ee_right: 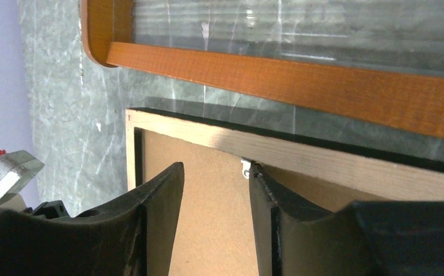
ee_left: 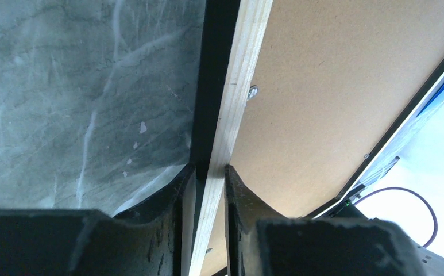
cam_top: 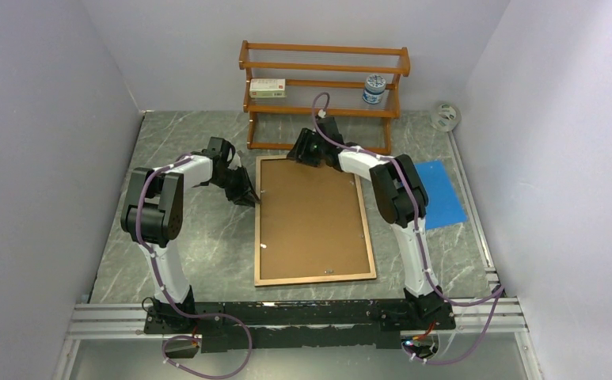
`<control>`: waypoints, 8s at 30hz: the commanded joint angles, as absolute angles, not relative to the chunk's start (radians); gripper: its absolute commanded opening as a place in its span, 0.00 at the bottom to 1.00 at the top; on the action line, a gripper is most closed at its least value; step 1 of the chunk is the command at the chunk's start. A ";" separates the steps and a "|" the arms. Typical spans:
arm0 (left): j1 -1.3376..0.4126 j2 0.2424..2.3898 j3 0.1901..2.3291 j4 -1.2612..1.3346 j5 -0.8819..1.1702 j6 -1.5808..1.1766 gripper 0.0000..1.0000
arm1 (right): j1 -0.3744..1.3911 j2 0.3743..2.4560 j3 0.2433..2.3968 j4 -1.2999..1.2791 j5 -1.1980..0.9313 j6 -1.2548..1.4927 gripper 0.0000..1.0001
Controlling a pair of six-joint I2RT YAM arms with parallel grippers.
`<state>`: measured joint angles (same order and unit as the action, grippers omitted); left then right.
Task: Put the photo into the frame
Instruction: Install the photo frame at the center of the board, then turn over the photo frame at the center of the board.
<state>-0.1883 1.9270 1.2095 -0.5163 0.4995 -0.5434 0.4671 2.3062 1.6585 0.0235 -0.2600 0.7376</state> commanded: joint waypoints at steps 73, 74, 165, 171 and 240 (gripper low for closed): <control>-0.200 1.822 1.088 -0.525 0.432 -0.590 0.47 | 0.358 1.856 1.256 -0.338 0.267 0.421 0.58; -0.199 1.821 1.088 -0.525 0.432 -0.590 0.47 | 0.357 1.864 1.262 -0.336 0.267 0.424 0.59; -0.201 1.747 0.836 -0.363 0.558 -0.694 0.34 | 0.799 1.437 0.731 -0.484 -0.257 0.522 0.29; -0.201 1.747 0.838 -0.366 0.550 -0.695 0.33 | 0.807 1.449 0.717 -0.488 -0.293 0.507 0.27; -0.190 1.006 0.658 -0.758 -0.065 -0.943 0.55 | 1.064 2.325 2.001 -0.868 0.402 0.580 0.61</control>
<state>-0.1947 1.0138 0.6613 -0.7689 -0.0566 -0.9169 1.0580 2.3104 1.9530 -0.7944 0.3500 0.5854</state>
